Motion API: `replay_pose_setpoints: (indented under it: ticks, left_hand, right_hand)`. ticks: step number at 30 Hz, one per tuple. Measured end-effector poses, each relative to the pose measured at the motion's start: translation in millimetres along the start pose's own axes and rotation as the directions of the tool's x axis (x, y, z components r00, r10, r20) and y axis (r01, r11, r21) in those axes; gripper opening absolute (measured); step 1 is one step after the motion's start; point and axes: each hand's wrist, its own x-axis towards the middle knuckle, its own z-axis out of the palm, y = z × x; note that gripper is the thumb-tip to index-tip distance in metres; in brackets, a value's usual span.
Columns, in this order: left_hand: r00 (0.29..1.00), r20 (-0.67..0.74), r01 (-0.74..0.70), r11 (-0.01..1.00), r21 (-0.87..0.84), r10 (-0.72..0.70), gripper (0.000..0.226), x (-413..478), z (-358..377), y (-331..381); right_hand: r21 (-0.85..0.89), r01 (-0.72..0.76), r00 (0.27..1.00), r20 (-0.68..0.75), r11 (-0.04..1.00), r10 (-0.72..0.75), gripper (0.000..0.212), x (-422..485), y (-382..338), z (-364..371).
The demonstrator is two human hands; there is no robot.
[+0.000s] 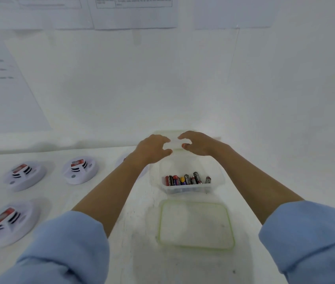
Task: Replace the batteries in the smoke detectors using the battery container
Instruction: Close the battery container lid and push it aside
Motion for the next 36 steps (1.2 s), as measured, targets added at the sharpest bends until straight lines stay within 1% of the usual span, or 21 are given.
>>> replay_pose_setpoints:
  ticks: [6, 12, 15, 18, 21, 23, 24, 26, 27, 29, 32, 34, 36]
  left_hand:
    - [0.999, -0.031, 0.009, 0.999, 0.054, -0.007, 0.050, -35.5, 3.2, 18.8]
    - [0.998, -0.047, 0.037, 0.999, 0.022, -0.036, 0.051, -79.5, 13.5, 38.4]
    - [0.995, -0.079, 0.053, 0.999, 0.007, -0.052, 0.046, -109.6, 22.1, 47.3]
    - [0.994, -0.090, 0.056, 0.998, -0.022, -0.058, 0.038, -141.3, 33.7, 59.7]
    - [0.995, -0.062, 0.066, 0.993, -0.100, -0.073, 0.039, -165.2, 49.7, 58.7]
    - [0.999, -0.007, 0.051, 0.990, -0.135, -0.053, 0.049, -177.5, 60.3, 50.4]
    - [0.999, 0.029, 0.045, 0.992, -0.120, -0.042, 0.054, -183.1, 64.5, 46.2]
    - [0.995, 0.087, 0.055, 0.995, -0.084, -0.048, 0.057, -192.1, 70.8, 38.6]
    - [0.994, 0.096, 0.059, 0.995, -0.083, -0.051, 0.057, -194.7, 73.1, 35.2]
    - [0.994, 0.090, 0.064, 0.996, -0.066, -0.058, 0.056, -197.0, 75.0, 29.9]
    - [0.995, 0.079, 0.058, 0.997, -0.057, -0.053, 0.051, -198.5, 74.5, 25.4]
    - [0.996, 0.081, 0.049, 0.997, -0.059, -0.044, 0.048, -199.0, 74.5, 23.0]
    - [0.995, 0.097, 0.046, 0.997, -0.068, -0.039, 0.044, -197.6, 73.7, 19.2]
  right_hand:
    - [0.001, -0.005, 1.000, 0.005, 1.000, 0.005, 0.040, -56.7, -12.5, 11.7]
    - [0.019, -0.001, 1.000, -0.030, 1.000, 0.002, 0.040, -113.7, -13.3, 24.1]
    - [0.003, 0.034, 0.998, -0.052, 0.999, -0.034, 0.038, -142.9, -10.3, 33.7]
    - [-0.023, 0.059, 0.997, -0.044, 0.998, -0.060, 0.038, -171.3, -4.9, 46.3]
    - [0.019, 0.017, 0.999, 0.047, 1.000, -0.018, 0.049, -192.7, 8.2, 62.3]
    - [-0.018, -0.014, 0.991, 0.135, 1.000, 0.017, 0.058, -202.2, 18.6, 70.7]
    - [-0.046, -0.021, 0.986, 0.163, 0.999, 0.028, 0.061, -206.6, 23.3, 73.8]
    - [-0.056, -0.011, 0.984, 0.175, 0.998, 0.021, 0.064, -214.4, 30.7, 77.8]
    - [-0.040, 0.005, 0.987, 0.158, 0.999, 0.001, 0.064, -216.2, 35.0, 79.7]
    - [-0.027, 0.055, 0.993, 0.105, 0.998, -0.052, 0.057, -217.6, 42.8, 82.2]
    - [-0.061, 0.145, 0.987, 0.072, 0.988, -0.141, 0.035, -218.8, 50.4, 82.5]
    - [-0.061, 0.211, 0.977, 0.044, 0.976, -0.208, 0.025, -221.1, 52.8, 83.1]
    - [-0.031, 0.277, 0.959, -0.056, 0.960, -0.278, 0.020, -223.4, 53.4, 81.5]
